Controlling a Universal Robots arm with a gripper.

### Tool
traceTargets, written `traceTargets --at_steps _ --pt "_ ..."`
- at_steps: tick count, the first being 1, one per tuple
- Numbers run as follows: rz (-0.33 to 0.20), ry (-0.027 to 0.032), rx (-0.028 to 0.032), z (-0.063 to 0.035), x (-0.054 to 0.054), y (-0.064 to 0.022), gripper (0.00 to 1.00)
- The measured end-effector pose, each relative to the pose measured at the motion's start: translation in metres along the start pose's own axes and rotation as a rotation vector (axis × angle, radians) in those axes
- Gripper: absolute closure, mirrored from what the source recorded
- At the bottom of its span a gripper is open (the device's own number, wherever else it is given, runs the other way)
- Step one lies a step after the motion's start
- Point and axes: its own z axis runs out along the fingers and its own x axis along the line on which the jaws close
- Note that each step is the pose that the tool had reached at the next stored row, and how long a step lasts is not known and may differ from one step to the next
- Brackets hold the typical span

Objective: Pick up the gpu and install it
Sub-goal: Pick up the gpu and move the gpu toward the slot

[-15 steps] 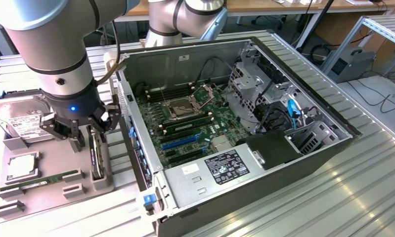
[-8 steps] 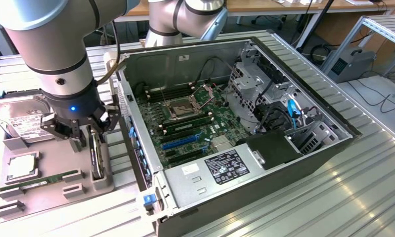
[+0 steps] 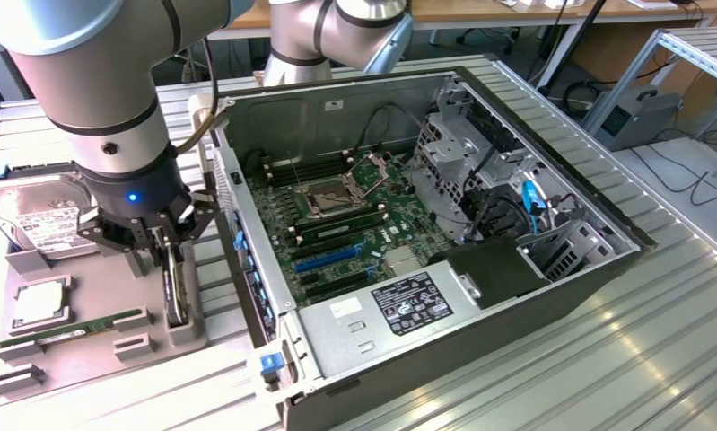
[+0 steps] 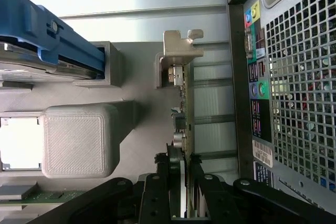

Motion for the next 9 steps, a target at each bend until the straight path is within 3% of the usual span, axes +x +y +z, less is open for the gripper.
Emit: traceTargets --at_steps 9 --pt "0.000 0.0000 0.0000 0.0000 0.0000 0.0000 0.73"
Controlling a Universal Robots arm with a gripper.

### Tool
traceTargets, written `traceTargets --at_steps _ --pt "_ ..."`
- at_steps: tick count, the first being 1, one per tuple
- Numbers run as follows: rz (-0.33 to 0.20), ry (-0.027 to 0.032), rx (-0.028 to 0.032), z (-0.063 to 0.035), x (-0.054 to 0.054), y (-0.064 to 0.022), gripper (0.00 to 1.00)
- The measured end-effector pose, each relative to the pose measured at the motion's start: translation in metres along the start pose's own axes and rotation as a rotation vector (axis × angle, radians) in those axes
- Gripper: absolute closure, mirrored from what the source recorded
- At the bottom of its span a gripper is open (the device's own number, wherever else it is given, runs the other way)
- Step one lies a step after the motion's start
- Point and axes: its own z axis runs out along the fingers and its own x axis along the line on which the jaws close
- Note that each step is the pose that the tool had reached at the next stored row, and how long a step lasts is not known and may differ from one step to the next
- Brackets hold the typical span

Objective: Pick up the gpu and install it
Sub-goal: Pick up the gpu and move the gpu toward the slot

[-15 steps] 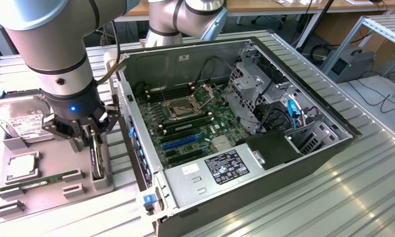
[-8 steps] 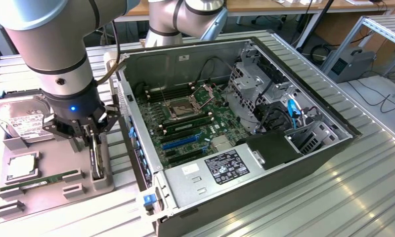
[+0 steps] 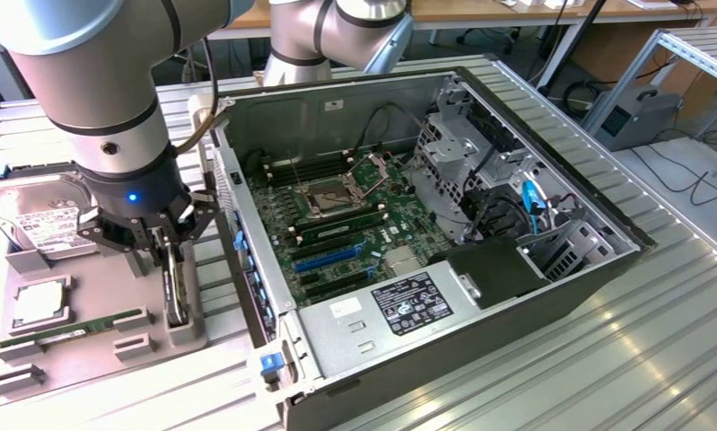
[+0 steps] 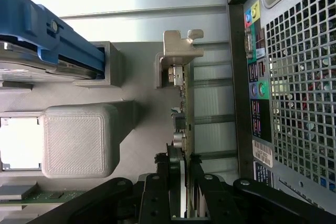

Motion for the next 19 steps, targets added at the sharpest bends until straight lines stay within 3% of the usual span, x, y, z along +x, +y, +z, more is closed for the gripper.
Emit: traceTargets --at_steps 15,19 --pt "0.000 -0.0003 -0.0003 -0.0002 -0.0001 0.0000 0.73" --pt "0.000 -0.0001 0.0000 -0.0043 -0.0001 0.0002 0.73"
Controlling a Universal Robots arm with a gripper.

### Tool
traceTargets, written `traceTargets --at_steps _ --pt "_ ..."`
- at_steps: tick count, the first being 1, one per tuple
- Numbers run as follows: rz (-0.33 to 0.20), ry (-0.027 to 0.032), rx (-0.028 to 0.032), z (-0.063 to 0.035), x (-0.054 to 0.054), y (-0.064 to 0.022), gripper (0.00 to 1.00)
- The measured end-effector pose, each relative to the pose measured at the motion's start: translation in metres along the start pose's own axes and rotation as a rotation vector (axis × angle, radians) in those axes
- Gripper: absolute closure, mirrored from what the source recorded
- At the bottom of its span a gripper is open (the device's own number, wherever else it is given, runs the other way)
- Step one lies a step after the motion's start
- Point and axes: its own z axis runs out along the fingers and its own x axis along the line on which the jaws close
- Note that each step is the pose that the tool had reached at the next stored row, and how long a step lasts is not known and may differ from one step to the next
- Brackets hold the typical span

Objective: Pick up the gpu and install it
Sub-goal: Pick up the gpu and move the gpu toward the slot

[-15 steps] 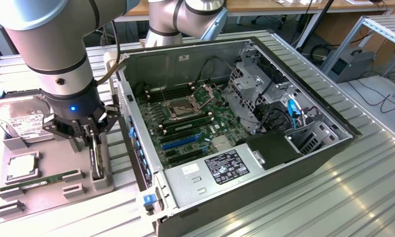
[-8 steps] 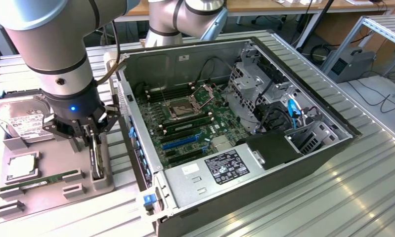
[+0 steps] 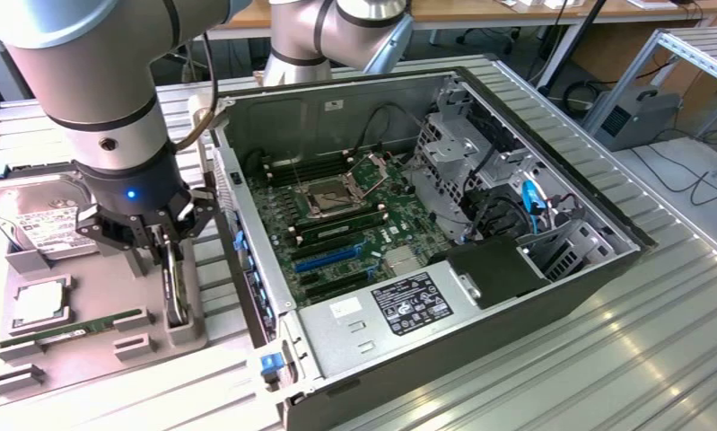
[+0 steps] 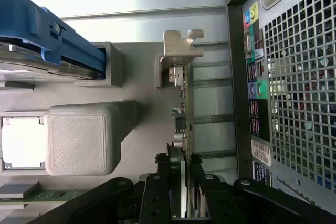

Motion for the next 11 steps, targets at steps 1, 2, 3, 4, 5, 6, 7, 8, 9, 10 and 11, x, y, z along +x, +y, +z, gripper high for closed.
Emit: traceTargets --at_steps 1,2,3,4,5,6,7,8,9,10,11 --pt "0.000 0.0000 -0.0001 -0.0013 0.0000 0.0001 0.73" --pt "0.000 0.0000 -0.0001 -0.0026 0.0000 0.0001 0.73" --pt "0.000 0.0000 0.0000 -0.0034 -0.0001 0.0002 0.73" --pt "0.000 0.0000 -0.0001 -0.0041 -0.0001 0.0002 0.73" --pt "0.000 0.0000 0.0000 -0.0048 -0.0001 0.0002 0.73" --pt "0.000 0.0000 -0.0001 -0.0053 -0.0001 0.0002 0.73" --pt "0.000 0.0000 -0.0001 -0.0061 -0.0001 0.0003 0.73" --pt "0.000 0.0000 0.0000 -0.0068 -0.0002 0.0003 0.73" --pt "0.000 0.0000 -0.0001 -0.0073 -0.0002 0.0003 0.73" --pt "0.000 0.0000 0.0000 -0.0080 -0.0002 0.0003 0.73" --pt "0.000 0.0000 -0.0001 -0.0086 -0.0002 0.0004 0.73"
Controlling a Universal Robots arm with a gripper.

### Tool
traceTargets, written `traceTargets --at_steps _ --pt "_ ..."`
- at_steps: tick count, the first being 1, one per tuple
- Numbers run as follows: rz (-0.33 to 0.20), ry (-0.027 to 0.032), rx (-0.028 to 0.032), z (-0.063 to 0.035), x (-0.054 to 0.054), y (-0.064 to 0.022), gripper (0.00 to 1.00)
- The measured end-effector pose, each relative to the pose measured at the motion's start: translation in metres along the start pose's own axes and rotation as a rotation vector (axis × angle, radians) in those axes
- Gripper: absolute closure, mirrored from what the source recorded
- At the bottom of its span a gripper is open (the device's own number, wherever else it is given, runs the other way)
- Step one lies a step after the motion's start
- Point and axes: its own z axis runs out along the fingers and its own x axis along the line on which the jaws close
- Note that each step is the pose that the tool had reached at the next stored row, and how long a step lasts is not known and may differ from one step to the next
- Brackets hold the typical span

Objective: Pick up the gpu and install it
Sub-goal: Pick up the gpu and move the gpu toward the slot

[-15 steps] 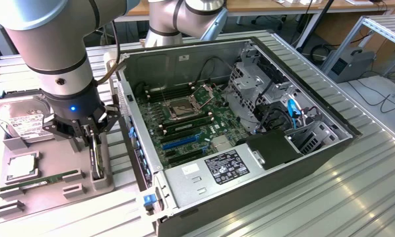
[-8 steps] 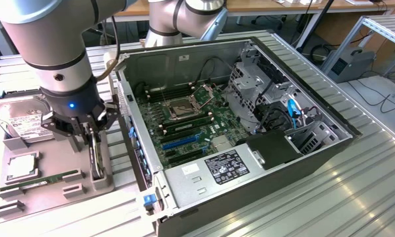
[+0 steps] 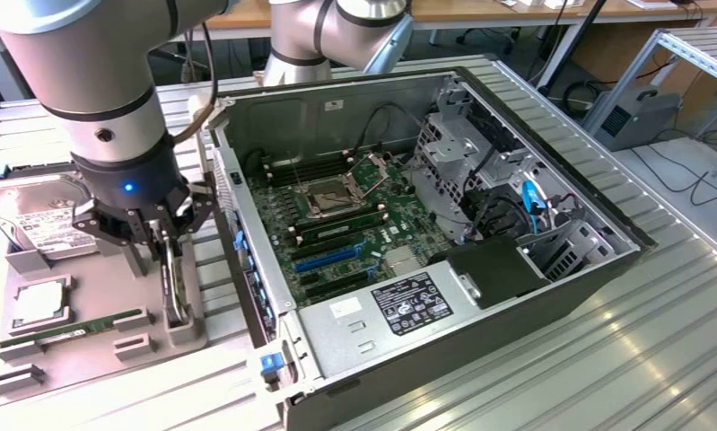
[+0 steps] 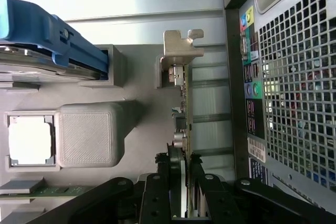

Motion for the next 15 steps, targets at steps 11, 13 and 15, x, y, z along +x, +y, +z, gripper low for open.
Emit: traceTargets --at_steps 11,13,15 --pt "0.000 0.0000 0.0000 -0.0060 -0.0001 0.0002 0.73" --pt "0.000 0.0000 0.0000 -0.0072 -0.0002 0.0003 0.73" --pt "0.000 0.0000 0.0001 -0.0086 -0.0002 0.0003 0.73"
